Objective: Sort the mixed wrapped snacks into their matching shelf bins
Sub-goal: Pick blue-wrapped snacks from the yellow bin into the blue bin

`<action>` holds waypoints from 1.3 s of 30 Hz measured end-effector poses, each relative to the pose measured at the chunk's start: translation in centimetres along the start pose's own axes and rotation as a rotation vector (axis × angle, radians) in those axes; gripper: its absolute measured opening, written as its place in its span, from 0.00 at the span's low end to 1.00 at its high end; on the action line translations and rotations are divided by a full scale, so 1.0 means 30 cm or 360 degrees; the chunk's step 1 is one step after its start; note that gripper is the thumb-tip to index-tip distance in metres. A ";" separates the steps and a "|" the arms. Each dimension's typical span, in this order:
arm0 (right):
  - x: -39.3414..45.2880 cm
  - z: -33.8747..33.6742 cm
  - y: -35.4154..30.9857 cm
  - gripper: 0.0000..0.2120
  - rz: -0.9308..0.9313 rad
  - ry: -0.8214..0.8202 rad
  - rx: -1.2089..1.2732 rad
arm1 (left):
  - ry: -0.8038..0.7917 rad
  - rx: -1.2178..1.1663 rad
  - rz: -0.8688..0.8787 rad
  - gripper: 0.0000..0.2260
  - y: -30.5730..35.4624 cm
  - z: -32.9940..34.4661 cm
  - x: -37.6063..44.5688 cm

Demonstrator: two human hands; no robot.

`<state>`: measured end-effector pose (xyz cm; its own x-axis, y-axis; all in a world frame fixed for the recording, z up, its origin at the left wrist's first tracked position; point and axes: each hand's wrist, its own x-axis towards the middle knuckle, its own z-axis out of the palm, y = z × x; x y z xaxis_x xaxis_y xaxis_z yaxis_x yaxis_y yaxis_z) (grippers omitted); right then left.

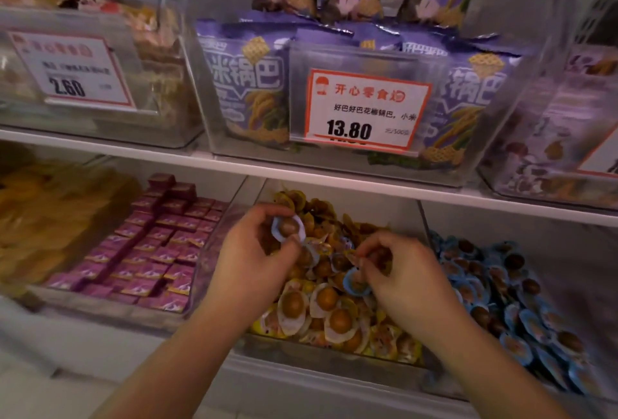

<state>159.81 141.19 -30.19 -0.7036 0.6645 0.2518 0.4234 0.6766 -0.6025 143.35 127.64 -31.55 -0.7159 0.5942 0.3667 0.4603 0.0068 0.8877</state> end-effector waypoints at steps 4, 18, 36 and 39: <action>0.056 0.039 0.001 0.08 -0.0036 0.0133 -0.0094 | -0.0054 -0.0003 -0.0068 0.10 0.007 0.008 -0.009; 0.095 0.122 0.003 0.02 -0.0050 -0.0397 -0.0173 | -0.0473 0.1302 0.0193 0.19 -0.024 0.052 0.036; 0.136 0.132 -0.053 0.16 -0.0225 0.0095 -0.0275 | -0.0038 -0.0826 -0.0658 0.01 0.071 -0.038 0.061; 0.119 0.162 -0.079 0.15 -0.0371 -0.0274 -0.0294 | -0.0128 -0.0765 -0.0586 0.05 0.076 -0.034 0.059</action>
<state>153.53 140.41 -31.53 -0.8730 0.4324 0.2256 0.3249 0.8606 -0.3923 142.60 127.90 -28.60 -0.7323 0.6810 0.0061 -0.1117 -0.1290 0.9853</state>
